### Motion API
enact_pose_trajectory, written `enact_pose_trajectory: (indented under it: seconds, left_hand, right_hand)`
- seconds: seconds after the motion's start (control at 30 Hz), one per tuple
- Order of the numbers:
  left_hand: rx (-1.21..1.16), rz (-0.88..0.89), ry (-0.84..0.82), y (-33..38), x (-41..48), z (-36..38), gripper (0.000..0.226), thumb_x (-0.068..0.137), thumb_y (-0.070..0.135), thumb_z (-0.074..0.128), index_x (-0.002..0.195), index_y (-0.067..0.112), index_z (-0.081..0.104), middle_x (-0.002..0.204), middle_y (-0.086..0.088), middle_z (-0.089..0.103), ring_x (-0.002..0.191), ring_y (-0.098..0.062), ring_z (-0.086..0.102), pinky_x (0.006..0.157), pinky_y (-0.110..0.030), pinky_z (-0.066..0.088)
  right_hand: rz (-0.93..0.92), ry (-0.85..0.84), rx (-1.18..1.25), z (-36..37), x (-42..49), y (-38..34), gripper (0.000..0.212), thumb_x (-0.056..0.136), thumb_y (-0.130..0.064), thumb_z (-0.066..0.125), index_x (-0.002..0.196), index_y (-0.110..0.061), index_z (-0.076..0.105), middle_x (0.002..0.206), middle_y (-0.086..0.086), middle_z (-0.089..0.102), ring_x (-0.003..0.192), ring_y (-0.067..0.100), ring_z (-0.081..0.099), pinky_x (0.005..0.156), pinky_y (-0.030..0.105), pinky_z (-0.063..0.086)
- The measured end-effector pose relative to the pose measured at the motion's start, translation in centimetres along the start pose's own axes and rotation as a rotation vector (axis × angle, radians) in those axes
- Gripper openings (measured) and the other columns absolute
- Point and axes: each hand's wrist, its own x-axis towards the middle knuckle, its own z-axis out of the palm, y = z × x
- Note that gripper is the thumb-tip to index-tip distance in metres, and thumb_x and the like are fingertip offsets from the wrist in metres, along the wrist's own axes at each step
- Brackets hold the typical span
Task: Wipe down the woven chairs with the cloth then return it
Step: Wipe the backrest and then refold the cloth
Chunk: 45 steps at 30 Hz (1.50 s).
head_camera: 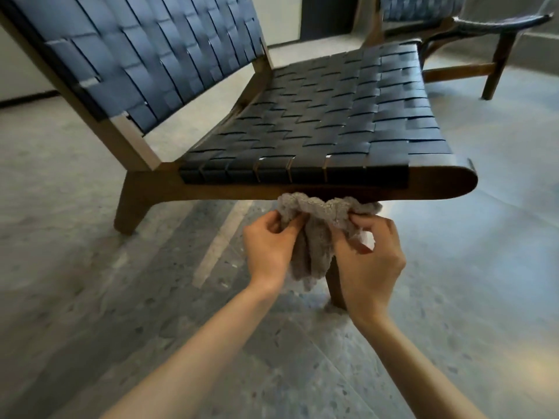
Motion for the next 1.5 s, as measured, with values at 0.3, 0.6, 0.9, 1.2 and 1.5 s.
enact_pose_trajectory:
  seconds: [0.3,0.6,0.9,1.2,1.5]
  left_hand:
    - [0.255,0.133,0.197,2.1,1.7,-10.6,0.026,0.075,0.023,0.079,0.093,0.032,0.063,0.083,0.024,0.062,0.078,0.015,0.059,0.061,-0.003,0.045]
    - [0.531,0.126,0.372,2.4,7.8,-21.9,0.028,0.073,0.020,0.080,0.099,0.021,0.068,0.096,-0.002,0.054,0.084,-0.020,0.056,0.075,-0.025,0.045]
    - [0.551,0.114,0.251,0.3,16.1,-27.6,0.028,0.073,0.022,0.080,0.100,0.021,0.070,0.087,-0.004,0.066,0.074,-0.015,0.058,0.066,-0.016,0.040]
    - [0.569,0.087,0.087,-1.3,19.3,-27.0,0.028,0.089,0.023,0.062,0.117,0.019,0.065,0.114,-0.006,0.063,0.099,-0.017,0.059,0.086,-0.024,0.047]
    - [0.483,0.230,-0.106,-3.3,18.9,-26.7,0.031,0.096,0.013,0.050,0.127,0.010,0.053,0.124,-0.008,0.057,0.115,-0.018,0.053,0.101,-0.035,0.043]
  right_hand:
    - [0.057,-0.490,0.191,4.1,-1.0,-6.0,0.018,0.080,-0.015,0.076,0.090,-0.023,0.062,0.092,-0.016,0.061,0.089,-0.004,0.059,0.072,0.011,0.050]
    - [0.818,-0.669,0.159,17.2,-5.3,-14.4,0.011,0.088,-0.021,0.066,0.097,-0.019,0.061,0.094,-0.002,0.063,0.089,0.015,0.059,0.076,0.025,0.046]
    - [1.150,-0.182,0.430,26.8,-7.4,-16.9,0.014,0.087,-0.018,0.069,0.082,-0.027,0.059,0.085,-0.006,0.061,0.078,0.014,0.057,0.081,0.032,0.050]
    - [1.187,0.111,0.556,30.7,-7.4,-15.9,0.062,0.083,-0.030,0.073,0.135,-0.018,0.042,0.121,0.000,0.054,0.114,0.022,0.054,0.090,0.030,0.040]
    - [1.039,-0.008,0.425,33.6,-8.2,-15.4,0.051,0.094,-0.033,0.058,0.138,-0.013,0.044,0.136,0.007,0.054,0.125,0.027,0.051,0.105,0.037,0.040]
